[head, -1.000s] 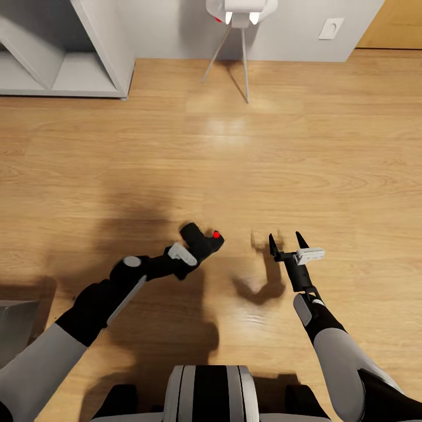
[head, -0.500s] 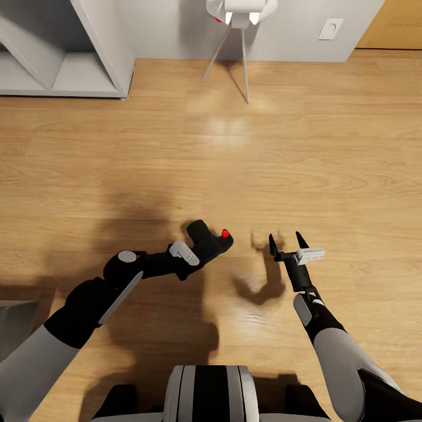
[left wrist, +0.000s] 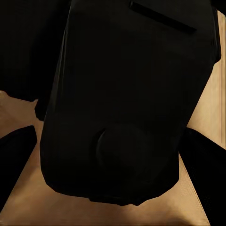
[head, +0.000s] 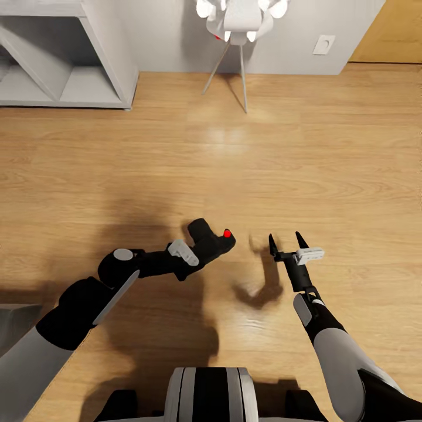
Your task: Attach the digital camera to the camera tripod in the bedroom.
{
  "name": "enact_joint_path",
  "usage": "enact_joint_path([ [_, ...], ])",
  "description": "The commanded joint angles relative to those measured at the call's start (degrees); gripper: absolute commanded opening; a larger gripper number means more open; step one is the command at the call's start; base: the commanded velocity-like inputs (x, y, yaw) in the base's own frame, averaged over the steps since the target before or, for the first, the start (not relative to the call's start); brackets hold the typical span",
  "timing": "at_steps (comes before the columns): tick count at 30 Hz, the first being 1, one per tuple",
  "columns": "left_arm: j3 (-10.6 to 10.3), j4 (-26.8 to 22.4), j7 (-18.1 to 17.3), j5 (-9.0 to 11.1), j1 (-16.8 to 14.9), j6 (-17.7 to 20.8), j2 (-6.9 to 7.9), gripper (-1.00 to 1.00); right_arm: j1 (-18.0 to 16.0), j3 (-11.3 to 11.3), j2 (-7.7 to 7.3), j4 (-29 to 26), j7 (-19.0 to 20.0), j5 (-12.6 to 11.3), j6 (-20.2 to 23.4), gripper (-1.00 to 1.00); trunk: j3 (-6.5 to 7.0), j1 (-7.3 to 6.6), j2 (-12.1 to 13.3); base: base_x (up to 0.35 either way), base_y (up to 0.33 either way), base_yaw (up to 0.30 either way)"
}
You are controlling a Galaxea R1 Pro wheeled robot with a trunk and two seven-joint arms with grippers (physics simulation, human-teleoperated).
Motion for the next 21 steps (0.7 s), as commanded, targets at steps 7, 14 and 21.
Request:
enact_joint_path([
  [7, 0.0, -2.6, -1.9, 0.4, 0.0, 6.1, 1.77, -1.00, 0.0, -0.3, 0.04, 0.0, 0.6, -0.3, 0.1, 1.00, 1.53, -0.19, 0.1, 0.000, 0.000, 0.000],
  [14, 0.8, -3.9, -2.6, 0.4, 0.0, 8.9, 2.06, -1.00, 0.0, -0.3, 0.04, 0.0, 0.7, -0.3, 0.2, 1.00, 3.01, -0.37, 0.2, 0.000, 0.000, 0.022],
  [21, 1.7, -5.4, -2.7, 0.5, 0.0, 9.4, 2.10, -1.00, 0.0, -0.2, 0.04, 0.0, 0.6, -0.2, 0.3, 1.00, 4.13, -0.55, 0.3, 0.000, 0.000, 0.104],
])
